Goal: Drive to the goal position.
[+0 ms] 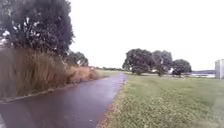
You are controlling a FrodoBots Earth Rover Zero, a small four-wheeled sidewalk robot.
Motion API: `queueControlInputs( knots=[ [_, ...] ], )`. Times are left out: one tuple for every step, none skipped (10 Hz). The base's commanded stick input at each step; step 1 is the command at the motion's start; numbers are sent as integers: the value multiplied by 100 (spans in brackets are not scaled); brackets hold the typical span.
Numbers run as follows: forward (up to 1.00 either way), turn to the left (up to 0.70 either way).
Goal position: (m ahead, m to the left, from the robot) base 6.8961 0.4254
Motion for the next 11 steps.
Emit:
queueControlInputs(
  knots=[
    [0,45],
    [0,31],
    [0,16],
    [0,5],
    [0,2],
    [-45,0],
    [-45,0],
    [-45,0],
    [-45,0],
    [-45,0],
    [-45,0]
  ],
)
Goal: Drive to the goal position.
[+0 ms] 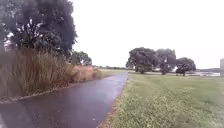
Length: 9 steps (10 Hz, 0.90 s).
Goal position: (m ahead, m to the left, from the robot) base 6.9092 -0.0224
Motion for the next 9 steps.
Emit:
queueControlInputs(
  knots=[
    [-45,0],
    [-45,0],
    [-6,0],
    [-2,0],
    [0,0],
    [0,0],
    [0,0],
    [0,0],
    [0,0]
  ],
)
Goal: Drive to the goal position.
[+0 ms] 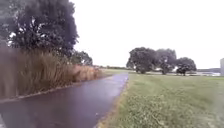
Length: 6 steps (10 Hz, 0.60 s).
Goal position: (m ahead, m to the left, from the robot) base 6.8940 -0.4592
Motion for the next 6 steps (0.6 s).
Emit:
queueControlInputs(
  knots=[
    [0,8],
    [0,22],
    [0,45],
    [0,45],
    [0,45],
    [0,45]
  ],
)
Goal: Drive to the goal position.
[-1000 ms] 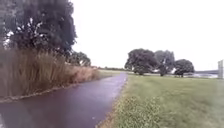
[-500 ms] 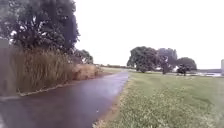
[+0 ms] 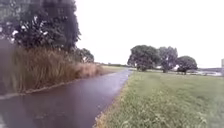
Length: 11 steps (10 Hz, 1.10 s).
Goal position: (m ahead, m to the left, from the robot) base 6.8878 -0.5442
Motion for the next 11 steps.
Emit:
queueControlInputs(
  knots=[
    [0,45],
    [0,45],
    [0,45],
    [0,45],
    [0,45],
    [0,45],
    [0,45],
    [0,45],
    [0,45],
    [0,45],
    [0,45]
  ],
)
